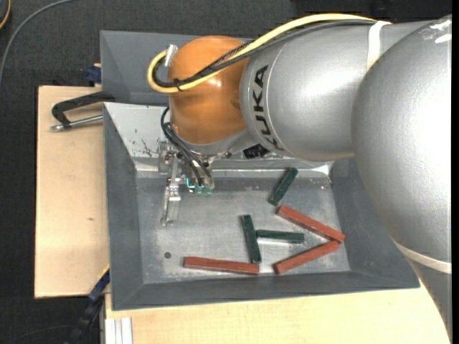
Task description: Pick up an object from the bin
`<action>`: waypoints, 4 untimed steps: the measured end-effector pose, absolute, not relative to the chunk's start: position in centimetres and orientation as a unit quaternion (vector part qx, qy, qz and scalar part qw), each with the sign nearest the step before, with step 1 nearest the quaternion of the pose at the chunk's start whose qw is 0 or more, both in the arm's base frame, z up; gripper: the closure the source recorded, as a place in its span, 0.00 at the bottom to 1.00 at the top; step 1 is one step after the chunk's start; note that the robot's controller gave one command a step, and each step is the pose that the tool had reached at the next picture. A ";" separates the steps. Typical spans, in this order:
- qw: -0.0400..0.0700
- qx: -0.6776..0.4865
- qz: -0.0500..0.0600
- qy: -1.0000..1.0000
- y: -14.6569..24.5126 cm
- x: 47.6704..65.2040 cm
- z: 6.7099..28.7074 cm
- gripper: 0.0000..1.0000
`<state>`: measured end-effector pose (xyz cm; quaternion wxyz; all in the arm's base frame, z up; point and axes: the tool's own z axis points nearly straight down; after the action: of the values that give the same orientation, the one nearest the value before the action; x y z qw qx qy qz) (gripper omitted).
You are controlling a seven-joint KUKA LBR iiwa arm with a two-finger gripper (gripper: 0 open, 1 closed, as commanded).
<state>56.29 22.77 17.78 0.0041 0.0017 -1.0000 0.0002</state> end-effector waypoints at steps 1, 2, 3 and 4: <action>0.002 0.040 0.001 -0.999 17.8 51.9 18.2 0.00; 0.001 0.184 0.000 -0.983 14.5 49.4 8.9 0.00; -0.001 0.137 -0.001 -0.991 12.7 49.2 7.1 0.00; 0.000 0.137 -0.001 -0.991 12.6 49.1 7.0 1.00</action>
Offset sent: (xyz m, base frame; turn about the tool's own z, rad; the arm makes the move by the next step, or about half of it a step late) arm -0.0432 -0.0479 0.0039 -0.0779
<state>49.15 12.64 7.05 0.0001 0.1369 -0.9906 -0.0008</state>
